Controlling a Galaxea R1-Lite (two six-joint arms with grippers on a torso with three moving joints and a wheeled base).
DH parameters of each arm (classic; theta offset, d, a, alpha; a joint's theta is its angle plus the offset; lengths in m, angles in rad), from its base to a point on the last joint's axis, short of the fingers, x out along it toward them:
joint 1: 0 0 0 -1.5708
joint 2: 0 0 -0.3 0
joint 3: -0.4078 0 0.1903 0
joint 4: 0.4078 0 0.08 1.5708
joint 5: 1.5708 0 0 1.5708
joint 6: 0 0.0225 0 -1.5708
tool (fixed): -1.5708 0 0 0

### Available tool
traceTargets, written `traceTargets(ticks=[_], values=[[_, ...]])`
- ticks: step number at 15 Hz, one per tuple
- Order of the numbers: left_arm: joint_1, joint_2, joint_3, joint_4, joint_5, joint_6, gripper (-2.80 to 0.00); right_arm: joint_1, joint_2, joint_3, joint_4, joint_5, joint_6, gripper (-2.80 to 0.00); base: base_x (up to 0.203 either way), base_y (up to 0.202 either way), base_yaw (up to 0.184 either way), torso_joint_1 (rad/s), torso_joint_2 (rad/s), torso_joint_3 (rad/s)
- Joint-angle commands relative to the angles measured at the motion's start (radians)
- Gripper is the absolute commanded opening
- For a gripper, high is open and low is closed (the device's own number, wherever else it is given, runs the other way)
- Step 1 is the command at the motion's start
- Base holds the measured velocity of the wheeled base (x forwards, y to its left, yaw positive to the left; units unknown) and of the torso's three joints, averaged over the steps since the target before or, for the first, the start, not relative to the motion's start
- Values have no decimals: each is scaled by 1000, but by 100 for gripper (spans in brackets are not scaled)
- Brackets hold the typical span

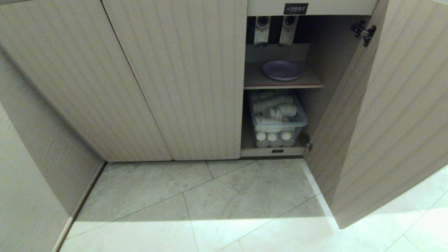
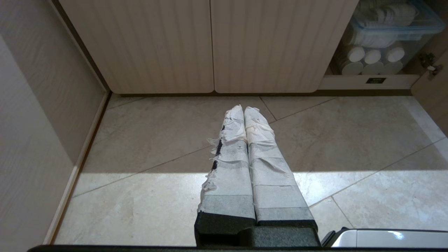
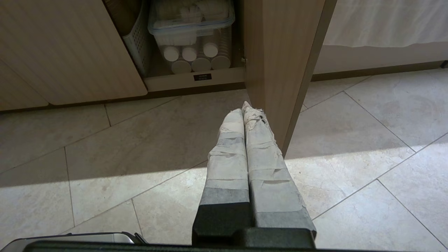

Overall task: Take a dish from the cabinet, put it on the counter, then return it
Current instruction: Take the plate from the cabinet

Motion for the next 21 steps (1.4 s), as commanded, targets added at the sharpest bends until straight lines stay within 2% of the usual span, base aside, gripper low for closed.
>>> traceTargets(ticks=[1, 16, 21], values=[[0, 0, 0, 0, 0, -1, -280, 0, 1, 0, 0, -1, 0, -280, 0, 0, 0, 0, 0, 0], [0, 0, 0, 0, 0, -1, -280, 0, 1, 0, 0, -1, 0, -280, 0, 0, 0, 0, 0, 0], [0, 0, 0, 0, 1, -1, -280, 0, 1, 0, 0, -1, 0, -280, 177, 0, 1, 3, 2, 1]])
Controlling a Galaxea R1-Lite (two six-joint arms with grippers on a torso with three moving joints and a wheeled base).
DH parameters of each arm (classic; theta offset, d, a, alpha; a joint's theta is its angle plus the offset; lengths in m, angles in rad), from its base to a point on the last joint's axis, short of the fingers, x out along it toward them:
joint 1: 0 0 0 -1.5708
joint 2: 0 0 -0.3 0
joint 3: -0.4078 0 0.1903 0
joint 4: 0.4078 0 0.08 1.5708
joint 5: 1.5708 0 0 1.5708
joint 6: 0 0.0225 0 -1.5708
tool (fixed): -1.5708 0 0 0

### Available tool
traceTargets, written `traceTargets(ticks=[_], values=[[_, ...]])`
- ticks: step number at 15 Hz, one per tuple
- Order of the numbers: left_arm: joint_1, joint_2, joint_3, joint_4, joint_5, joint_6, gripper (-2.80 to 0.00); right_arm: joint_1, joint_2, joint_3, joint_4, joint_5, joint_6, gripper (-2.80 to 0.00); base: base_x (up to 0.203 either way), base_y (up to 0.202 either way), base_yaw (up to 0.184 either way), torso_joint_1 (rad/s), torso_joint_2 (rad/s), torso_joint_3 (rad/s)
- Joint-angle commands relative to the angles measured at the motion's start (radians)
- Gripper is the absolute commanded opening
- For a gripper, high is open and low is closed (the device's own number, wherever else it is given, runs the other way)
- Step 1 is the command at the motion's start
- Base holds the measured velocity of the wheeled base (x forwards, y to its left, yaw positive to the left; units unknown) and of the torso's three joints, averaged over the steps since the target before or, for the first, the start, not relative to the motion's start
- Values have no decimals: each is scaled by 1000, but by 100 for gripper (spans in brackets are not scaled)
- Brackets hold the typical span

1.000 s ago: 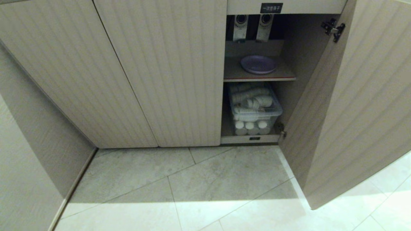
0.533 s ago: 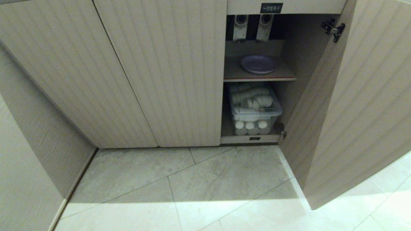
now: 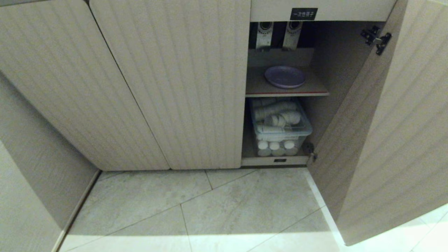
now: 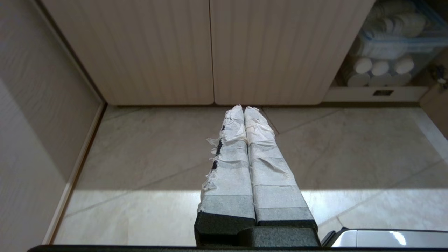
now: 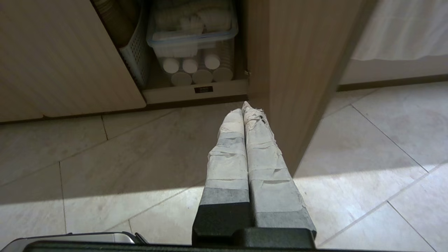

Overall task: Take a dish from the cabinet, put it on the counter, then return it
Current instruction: Take the plate from the cabinet

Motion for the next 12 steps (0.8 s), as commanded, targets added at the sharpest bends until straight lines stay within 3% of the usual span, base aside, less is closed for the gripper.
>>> traceTargets(ticks=[1, 12], values=[[0, 0, 0, 0, 0, -1, -280, 0, 1, 0, 0, -1, 0, -280, 201, 0, 4, 2, 1, 2], [0, 0, 0, 0, 2, -1, -280, 0, 1, 0, 0, -1, 0, -280, 196, 0, 1, 2, 3, 3]])
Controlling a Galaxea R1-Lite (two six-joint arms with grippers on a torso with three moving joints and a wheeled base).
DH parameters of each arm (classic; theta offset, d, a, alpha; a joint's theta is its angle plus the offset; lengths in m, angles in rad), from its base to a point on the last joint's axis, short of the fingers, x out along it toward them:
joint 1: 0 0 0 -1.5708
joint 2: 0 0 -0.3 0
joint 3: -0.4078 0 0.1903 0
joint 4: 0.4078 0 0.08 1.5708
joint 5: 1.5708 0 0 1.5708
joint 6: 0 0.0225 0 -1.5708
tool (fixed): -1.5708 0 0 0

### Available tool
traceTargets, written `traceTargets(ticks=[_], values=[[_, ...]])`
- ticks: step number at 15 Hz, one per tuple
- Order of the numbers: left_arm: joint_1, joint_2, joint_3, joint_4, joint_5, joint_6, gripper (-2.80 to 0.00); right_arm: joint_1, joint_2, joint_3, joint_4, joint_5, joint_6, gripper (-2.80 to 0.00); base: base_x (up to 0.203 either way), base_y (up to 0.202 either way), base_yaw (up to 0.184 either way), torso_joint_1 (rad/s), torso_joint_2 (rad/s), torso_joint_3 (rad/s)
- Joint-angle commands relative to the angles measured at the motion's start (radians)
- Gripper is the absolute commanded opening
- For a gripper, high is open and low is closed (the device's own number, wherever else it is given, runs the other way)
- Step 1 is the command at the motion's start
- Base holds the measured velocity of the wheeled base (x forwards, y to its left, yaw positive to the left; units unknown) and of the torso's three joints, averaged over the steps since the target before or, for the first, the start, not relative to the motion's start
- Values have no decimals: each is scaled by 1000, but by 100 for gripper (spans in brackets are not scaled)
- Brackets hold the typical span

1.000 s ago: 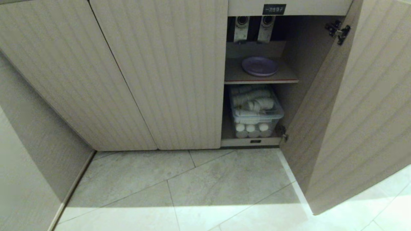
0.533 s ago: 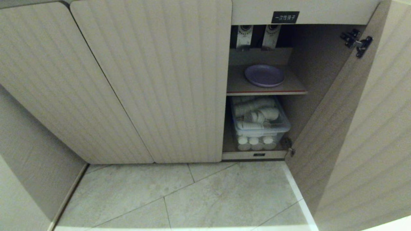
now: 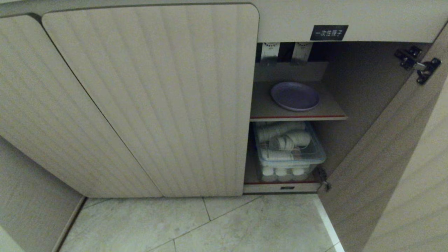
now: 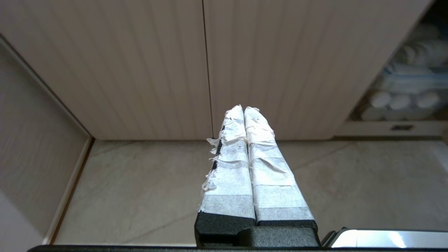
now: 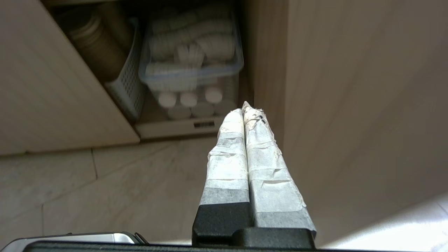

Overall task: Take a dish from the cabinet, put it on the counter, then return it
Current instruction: Take the plate from the cabinet

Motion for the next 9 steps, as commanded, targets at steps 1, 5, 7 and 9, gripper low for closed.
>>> traceTargets(ticks=[1, 5, 7, 9], values=[[0, 0, 0, -1, 0, -1, -280, 0, 1, 0, 0, -1, 1, -280, 201, 0, -5, 2, 6, 2], [0, 0, 0, -1, 0, -1, -280, 0, 1, 0, 0, -1, 1, -280, 197, 0, 2, 2, 1, 2], [0, 0, 0, -1, 0, 1, -280, 0, 1, 0, 0, -1, 1, -280, 196, 0, 0, 6, 1, 3], [0, 0, 0, -1, 0, 1, -280, 0, 1, 0, 0, -1, 1, -280, 193, 0, 2, 8, 1, 6]])
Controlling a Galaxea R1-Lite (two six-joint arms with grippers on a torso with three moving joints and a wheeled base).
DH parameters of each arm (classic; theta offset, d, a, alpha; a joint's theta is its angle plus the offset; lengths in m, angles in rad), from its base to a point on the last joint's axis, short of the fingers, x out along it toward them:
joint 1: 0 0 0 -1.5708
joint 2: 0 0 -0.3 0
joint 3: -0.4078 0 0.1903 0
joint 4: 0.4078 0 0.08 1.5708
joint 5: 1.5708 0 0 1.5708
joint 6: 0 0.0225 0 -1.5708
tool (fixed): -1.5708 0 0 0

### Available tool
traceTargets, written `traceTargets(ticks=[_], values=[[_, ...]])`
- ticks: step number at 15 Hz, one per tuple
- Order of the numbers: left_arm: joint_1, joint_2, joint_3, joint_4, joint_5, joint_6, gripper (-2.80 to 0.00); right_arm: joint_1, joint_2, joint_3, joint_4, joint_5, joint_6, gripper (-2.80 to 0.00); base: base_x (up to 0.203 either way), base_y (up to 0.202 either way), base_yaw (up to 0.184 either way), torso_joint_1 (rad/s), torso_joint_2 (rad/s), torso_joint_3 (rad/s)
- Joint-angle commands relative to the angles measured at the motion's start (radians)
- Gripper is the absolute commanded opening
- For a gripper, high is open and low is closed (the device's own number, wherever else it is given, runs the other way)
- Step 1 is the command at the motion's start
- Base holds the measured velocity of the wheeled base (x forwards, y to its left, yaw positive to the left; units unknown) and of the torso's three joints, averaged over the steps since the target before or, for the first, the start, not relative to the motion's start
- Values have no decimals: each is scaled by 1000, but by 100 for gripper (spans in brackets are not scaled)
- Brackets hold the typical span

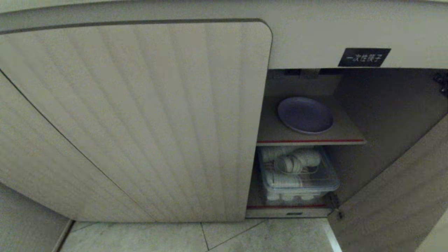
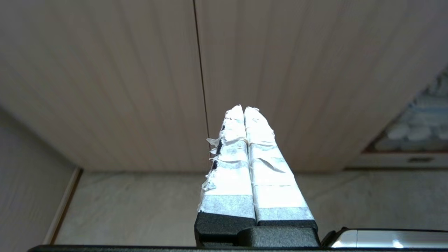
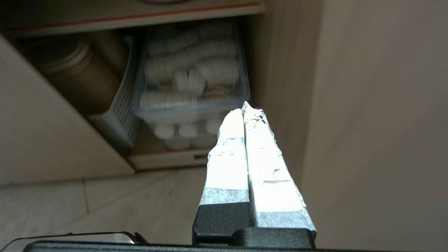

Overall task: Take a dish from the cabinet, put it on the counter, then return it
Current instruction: Take the plate from the cabinet

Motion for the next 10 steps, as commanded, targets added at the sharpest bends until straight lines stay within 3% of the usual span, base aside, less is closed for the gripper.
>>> traceTargets(ticks=[1, 10], values=[[0, 0, 0, 0, 1, -1, -280, 0, 1, 0, 0, -1, 1, -280, 163, 0, -6, 2, 7, 2], [0, 0, 0, 0, -1, -2, -280, 0, 1, 0, 0, -1, 1, -280, 8, 0, 1, 2, 0, 0]])
